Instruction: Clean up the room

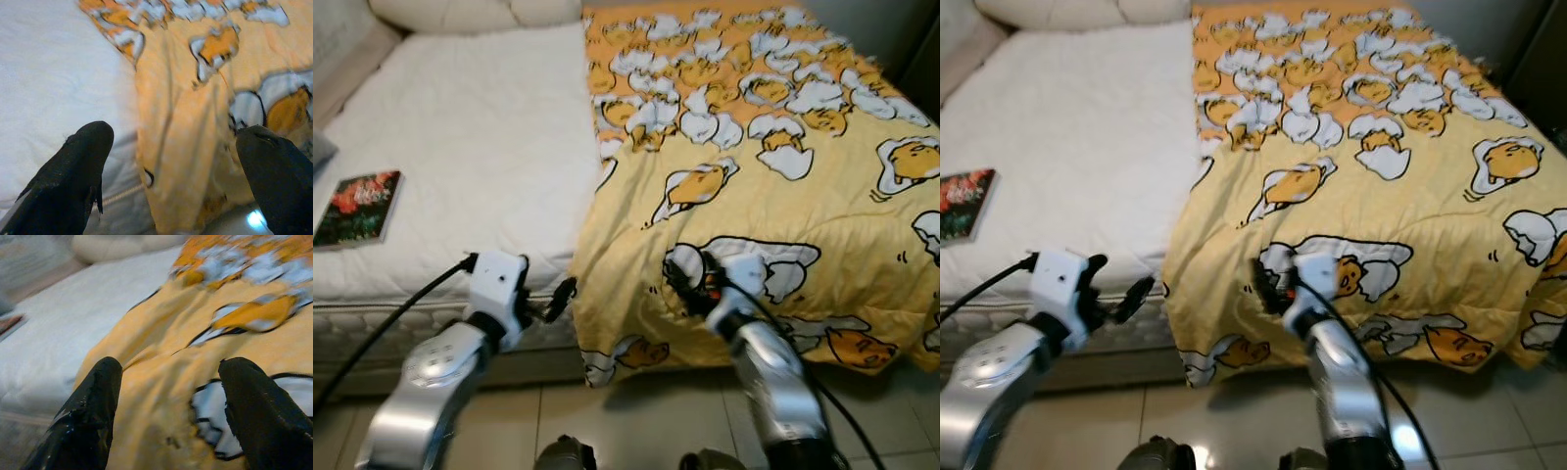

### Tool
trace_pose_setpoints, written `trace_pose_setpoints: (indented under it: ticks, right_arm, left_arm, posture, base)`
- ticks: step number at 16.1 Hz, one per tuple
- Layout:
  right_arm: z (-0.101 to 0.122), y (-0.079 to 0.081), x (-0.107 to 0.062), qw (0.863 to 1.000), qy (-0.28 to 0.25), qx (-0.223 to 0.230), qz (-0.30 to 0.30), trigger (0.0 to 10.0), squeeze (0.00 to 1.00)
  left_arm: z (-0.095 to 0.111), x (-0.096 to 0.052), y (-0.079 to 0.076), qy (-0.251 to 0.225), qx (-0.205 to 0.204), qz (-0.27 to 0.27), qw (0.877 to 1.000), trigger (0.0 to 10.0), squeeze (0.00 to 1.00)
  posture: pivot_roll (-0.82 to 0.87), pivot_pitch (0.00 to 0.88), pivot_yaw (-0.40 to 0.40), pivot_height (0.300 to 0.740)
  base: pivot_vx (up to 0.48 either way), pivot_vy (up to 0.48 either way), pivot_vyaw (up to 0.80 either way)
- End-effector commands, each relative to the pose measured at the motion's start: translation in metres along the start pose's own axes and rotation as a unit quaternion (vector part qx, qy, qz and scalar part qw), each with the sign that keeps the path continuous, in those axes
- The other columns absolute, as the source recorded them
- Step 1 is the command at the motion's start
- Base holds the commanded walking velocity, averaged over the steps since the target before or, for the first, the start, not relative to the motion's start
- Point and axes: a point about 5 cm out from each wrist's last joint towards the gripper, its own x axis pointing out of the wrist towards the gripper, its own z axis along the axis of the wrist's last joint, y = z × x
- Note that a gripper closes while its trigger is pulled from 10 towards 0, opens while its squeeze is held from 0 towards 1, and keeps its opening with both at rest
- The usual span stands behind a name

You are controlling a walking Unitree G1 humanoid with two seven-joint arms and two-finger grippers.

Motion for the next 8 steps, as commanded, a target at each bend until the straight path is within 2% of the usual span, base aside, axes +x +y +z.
trace_pose_setpoints:
  ticks: [1, 3, 4, 6, 8]
  right_arm:
    - [0.011, 0.0, -0.006, 0.999, -0.015, 0.01, -0.033, 10.0, 0.0]
    - [0.017, -0.007, -0.02, 0.999, -0.004, -0.013, -0.052, 10.0, 0.0]
    - [0.017, -0.008, -0.022, 0.998, 0.0, -0.016, -0.054, 10.0, 0.0]
    - [0.009, -0.016, -0.035, 0.995, 0.04, -0.04, -0.086, 10.0, 0.0]
    - [0.006, -0.018, -0.04, 0.993, 0.057, -0.028, -0.099, 10.0, 0.0]
  left_arm:
    - [-0.002, 0.003, 0.002, -0.006, -0.006, 0.037, 0.999, 10.0, 0.0]
    - [-0.004, 0.004, 0.0, -0.009, -0.017, 0.063, 0.998, 10.0, 0.0]
    - [-0.005, 0.005, 0.0, -0.007, -0.011, 0.068, 0.998, 10.0, 0.0]
    - [-0.005, 0.003, 0.004, -0.01, -0.003, 0.076, 0.997, 10.0, 0.0]
    - [-0.001, 0.003, 0.007, -0.021, -0.013, 0.087, 0.996, 10.0, 0.0]
  posture:
    - [-0.06, 0.0, 0.089, 0.74]
    - [-0.07, 0.0, 0.086, 0.74]
    - [-0.07, 0.0, 0.084, 0.74]
    - [-0.05, 0.0, 0.066, 0.74]
    - [-0.04, 0.0, 0.056, 0.74]
  base:
    - [0.0, 0.0, 0.0]
    - [0.0, 0.0, 0.0]
    - [0.0, 0.0, 0.0]
    - [0.0, 0.0, 0.0]
    - [0.0, 0.0, 0.0]
